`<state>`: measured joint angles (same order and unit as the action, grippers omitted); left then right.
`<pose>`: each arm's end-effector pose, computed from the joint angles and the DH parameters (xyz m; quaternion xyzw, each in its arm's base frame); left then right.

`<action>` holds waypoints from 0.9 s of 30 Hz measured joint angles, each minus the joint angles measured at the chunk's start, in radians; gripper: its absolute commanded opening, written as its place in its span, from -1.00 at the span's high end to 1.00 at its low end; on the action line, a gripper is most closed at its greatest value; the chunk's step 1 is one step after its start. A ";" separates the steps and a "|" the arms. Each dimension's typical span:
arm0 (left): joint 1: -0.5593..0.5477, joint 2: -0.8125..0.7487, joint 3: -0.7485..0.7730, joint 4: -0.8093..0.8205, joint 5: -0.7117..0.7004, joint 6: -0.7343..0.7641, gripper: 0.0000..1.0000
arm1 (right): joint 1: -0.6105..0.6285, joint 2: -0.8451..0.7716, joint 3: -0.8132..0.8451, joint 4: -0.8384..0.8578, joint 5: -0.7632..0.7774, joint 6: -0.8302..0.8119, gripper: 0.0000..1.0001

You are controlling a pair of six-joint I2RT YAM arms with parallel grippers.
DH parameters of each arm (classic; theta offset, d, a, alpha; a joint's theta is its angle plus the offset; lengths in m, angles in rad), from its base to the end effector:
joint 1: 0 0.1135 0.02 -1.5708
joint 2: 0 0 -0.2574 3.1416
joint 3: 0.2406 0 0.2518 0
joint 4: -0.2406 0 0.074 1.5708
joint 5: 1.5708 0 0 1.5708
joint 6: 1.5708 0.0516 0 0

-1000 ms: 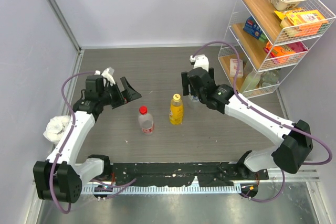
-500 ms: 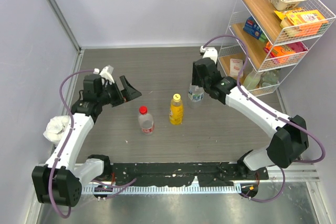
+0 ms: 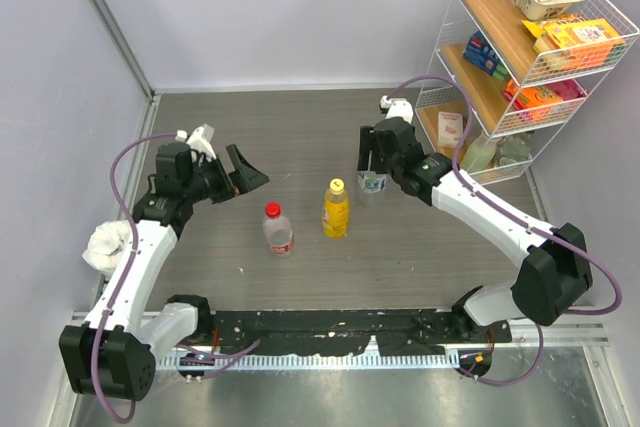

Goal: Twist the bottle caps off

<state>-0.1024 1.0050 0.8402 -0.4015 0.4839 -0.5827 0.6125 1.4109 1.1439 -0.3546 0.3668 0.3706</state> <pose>0.2304 -0.0478 0.2856 -0.0904 0.8540 -0.3548 0.3697 0.2807 0.1746 0.2898 -0.0228 0.8782 0.0691 0.4727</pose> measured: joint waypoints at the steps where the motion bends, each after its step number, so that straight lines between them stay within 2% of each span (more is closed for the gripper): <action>1: 0.000 -0.003 0.000 0.000 0.000 0.000 -0.99 | 0.000 -0.003 0.000 0.002 0.000 0.000 -0.38; 6: 0.000 -0.018 0.000 -0.008 0.000 0.000 -0.99 | 0.000 -0.004 -0.006 0.018 0.017 0.000 -0.12; 7: 0.000 -0.022 0.000 -0.008 0.000 0.000 -0.99 | 0.000 -0.004 -0.011 0.023 0.020 0.000 0.03; 14: 0.000 -0.057 0.011 -0.038 0.003 0.010 -0.99 | 0.000 -0.002 -0.018 0.040 0.034 -0.005 0.76; 16: 0.000 -0.069 0.025 -0.045 0.010 0.012 -0.99 | 0.000 -0.002 -0.017 0.039 0.034 -0.006 0.85; 21: 0.000 -0.104 0.096 -0.053 0.034 0.016 -0.99 | 0.000 -0.002 0.039 -0.013 0.033 -0.028 0.90; 27: 0.000 -0.122 0.217 -0.052 0.071 0.034 -0.99 | 0.000 -0.011 0.268 -0.082 0.011 -0.080 0.91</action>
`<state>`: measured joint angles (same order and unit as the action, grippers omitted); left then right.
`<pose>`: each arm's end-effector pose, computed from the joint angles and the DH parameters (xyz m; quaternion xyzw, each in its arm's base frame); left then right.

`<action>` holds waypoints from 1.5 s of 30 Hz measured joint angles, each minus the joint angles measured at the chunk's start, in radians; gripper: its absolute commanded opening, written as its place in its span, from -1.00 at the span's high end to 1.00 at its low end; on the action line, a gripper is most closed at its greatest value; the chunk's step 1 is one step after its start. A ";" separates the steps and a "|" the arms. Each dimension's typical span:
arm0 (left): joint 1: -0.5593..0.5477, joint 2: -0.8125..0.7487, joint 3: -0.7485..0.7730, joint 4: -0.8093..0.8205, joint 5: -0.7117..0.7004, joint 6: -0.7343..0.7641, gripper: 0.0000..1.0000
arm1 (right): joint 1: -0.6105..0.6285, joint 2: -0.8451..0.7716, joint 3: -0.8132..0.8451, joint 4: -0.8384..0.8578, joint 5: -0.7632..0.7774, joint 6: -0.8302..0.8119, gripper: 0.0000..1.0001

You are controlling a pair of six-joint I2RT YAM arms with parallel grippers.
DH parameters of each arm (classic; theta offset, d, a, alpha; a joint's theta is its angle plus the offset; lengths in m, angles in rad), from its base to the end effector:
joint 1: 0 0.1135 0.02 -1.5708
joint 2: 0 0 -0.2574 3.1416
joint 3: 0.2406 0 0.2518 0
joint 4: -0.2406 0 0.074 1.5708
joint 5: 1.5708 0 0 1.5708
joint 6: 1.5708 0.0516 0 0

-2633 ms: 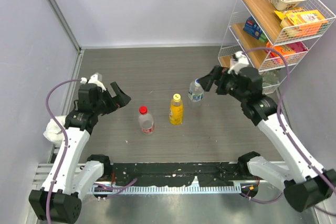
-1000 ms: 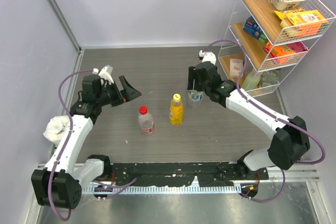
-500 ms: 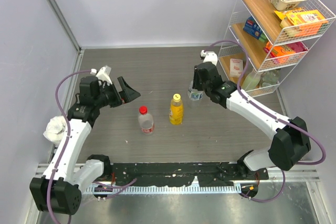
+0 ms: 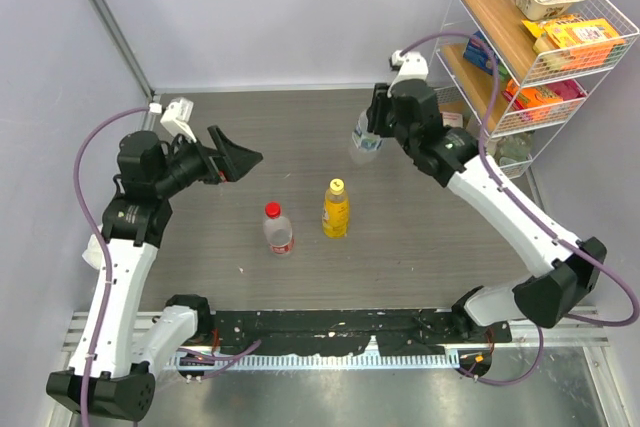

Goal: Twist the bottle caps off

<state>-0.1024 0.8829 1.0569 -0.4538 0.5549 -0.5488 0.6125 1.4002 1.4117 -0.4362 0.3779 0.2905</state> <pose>0.1965 -0.0475 0.3812 -0.0094 0.7857 -0.3924 0.4782 0.2820 0.1749 0.3797 -0.0318 0.8309 0.0903 0.5480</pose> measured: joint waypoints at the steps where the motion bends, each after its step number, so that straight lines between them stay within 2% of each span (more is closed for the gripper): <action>1: 0.000 0.001 0.020 0.000 0.010 0.004 -0.99 | 0.000 -0.005 0.033 -0.004 -0.008 -0.006 0.91; 9: 0.000 0.032 0.117 0.035 0.129 0.025 -0.99 | 0.000 -0.053 0.337 -0.080 -0.151 -0.042 0.92; 12: 0.000 0.043 0.122 0.061 0.173 0.032 -0.99 | -0.001 -0.063 0.415 -0.106 -0.262 -0.041 0.92; 16: 0.000 0.053 0.135 0.061 0.215 0.066 -0.99 | -0.001 -0.064 0.458 -0.132 -0.445 -0.043 0.93; 23: 0.000 0.055 0.171 0.043 0.305 0.151 -0.99 | -0.001 -0.011 0.462 -0.163 -0.855 -0.043 0.96; 29: 0.000 0.055 0.154 0.077 0.458 0.152 -0.99 | -0.001 0.031 0.441 -0.103 -1.108 0.032 0.96; 37: -0.039 0.033 0.073 0.196 0.561 0.080 -0.99 | -0.003 0.071 0.435 0.031 -1.262 0.143 0.97; 45: -0.095 0.019 0.006 0.288 0.573 0.024 -0.99 | -0.018 0.104 0.415 0.086 -1.293 0.207 0.97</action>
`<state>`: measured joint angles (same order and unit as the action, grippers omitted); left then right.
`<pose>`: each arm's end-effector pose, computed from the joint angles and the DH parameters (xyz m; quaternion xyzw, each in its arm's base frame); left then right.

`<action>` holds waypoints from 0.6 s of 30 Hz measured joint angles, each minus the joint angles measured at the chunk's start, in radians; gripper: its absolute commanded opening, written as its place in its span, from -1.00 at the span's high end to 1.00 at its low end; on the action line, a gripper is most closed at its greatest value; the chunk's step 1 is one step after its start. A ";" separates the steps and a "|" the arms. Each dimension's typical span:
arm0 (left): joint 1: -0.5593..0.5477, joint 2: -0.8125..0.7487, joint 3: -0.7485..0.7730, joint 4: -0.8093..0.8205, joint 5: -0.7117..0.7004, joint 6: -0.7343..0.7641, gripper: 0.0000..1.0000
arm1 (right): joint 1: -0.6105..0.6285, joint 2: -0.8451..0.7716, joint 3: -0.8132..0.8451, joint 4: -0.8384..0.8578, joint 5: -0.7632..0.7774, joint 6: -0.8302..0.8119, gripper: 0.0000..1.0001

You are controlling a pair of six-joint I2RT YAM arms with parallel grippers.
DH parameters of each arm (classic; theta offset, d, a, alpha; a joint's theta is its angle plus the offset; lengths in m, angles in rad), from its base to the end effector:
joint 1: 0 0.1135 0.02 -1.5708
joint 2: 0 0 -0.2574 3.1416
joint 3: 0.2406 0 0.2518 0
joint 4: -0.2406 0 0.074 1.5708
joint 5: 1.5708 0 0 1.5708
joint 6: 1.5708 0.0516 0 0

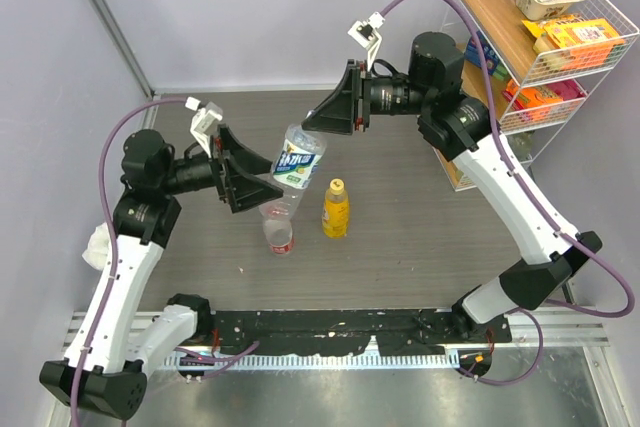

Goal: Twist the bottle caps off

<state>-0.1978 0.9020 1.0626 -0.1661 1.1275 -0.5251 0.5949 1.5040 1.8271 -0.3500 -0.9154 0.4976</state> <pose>0.1755 -0.0827 0.4133 0.2741 0.6527 -0.5652 0.4235 0.2430 0.2138 0.5020 -0.3391 0.6271 0.5956 0.3702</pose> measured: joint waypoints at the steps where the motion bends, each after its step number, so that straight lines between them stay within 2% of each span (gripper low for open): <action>1: -0.004 -0.003 -0.008 0.006 0.000 -0.005 -0.99 | -0.001 0.000 -0.004 0.005 0.000 0.004 0.97; 10: -0.048 -0.039 -0.053 0.037 -0.025 -0.032 -0.98 | -0.007 0.006 -0.016 0.015 0.031 0.034 0.97; 18: -0.091 -0.047 -0.085 -0.005 -0.087 0.006 -0.97 | -0.016 0.018 -0.023 0.025 0.057 0.066 0.97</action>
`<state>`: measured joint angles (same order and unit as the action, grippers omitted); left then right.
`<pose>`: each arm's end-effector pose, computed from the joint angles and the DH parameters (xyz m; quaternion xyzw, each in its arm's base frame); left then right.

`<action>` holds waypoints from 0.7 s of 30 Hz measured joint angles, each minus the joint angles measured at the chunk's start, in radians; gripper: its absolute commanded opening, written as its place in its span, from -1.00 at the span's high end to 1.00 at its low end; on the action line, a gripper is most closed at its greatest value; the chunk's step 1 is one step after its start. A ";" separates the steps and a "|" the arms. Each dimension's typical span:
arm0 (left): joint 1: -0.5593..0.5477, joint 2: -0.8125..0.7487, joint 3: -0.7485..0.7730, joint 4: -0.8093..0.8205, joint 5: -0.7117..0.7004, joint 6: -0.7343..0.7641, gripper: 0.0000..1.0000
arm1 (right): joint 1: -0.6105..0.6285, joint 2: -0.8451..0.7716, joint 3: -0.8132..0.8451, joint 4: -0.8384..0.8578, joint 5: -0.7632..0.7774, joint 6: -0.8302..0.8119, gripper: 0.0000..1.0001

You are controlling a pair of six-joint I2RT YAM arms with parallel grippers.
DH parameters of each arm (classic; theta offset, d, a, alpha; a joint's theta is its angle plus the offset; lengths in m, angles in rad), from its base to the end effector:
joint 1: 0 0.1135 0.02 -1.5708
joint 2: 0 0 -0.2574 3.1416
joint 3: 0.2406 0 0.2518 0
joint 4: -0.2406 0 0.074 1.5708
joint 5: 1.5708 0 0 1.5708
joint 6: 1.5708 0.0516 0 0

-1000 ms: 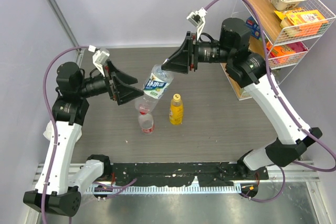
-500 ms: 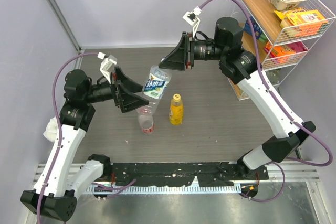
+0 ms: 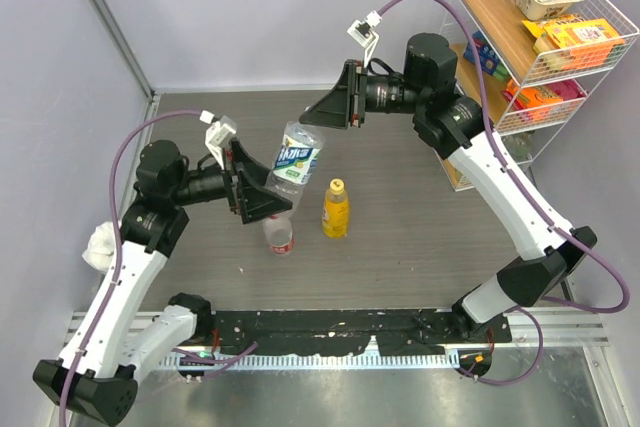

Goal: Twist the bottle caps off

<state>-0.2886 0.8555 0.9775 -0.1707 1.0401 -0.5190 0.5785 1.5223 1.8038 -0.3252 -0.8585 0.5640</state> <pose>0.1662 -0.0958 0.3923 0.2682 0.6636 -0.5661 0.4090 0.2578 0.2150 0.4915 -0.2925 0.6547 0.5929 0.3664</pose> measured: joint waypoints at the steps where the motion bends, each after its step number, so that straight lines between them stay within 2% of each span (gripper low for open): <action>1: -0.008 0.003 0.000 -0.016 -0.010 0.010 -0.96 | 0.000 0.000 -0.002 0.004 0.002 0.004 0.97; 4: -0.042 0.013 0.000 -0.069 -0.043 0.051 -0.91 | -0.002 0.003 -0.003 0.012 0.008 0.014 0.97; 8: -0.077 0.038 0.001 -0.138 -0.080 0.096 -0.69 | -0.005 0.003 -0.005 0.024 0.016 0.018 0.96; 12: -0.085 0.058 0.005 -0.172 -0.098 0.116 -0.54 | -0.005 0.003 -0.013 0.029 0.021 0.018 0.97; 14: -0.086 0.060 0.009 -0.185 -0.104 0.120 -0.60 | -0.005 0.003 -0.017 0.030 0.021 0.019 0.97; 16: -0.087 0.061 0.017 -0.198 -0.110 0.127 -0.85 | -0.007 0.003 -0.019 0.031 0.020 0.020 0.97; 17: -0.089 0.061 0.021 -0.201 -0.111 0.131 -0.91 | -0.007 0.003 -0.019 0.033 0.020 0.019 0.96; 21: -0.092 0.062 0.047 -0.209 -0.117 0.135 -0.94 | -0.007 0.003 -0.022 0.032 0.019 0.018 0.97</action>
<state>-0.3801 0.9173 1.0248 -0.3798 0.9230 -0.3836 0.5716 1.5249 1.7817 -0.2932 -0.8398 0.5816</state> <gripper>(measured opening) 0.964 0.415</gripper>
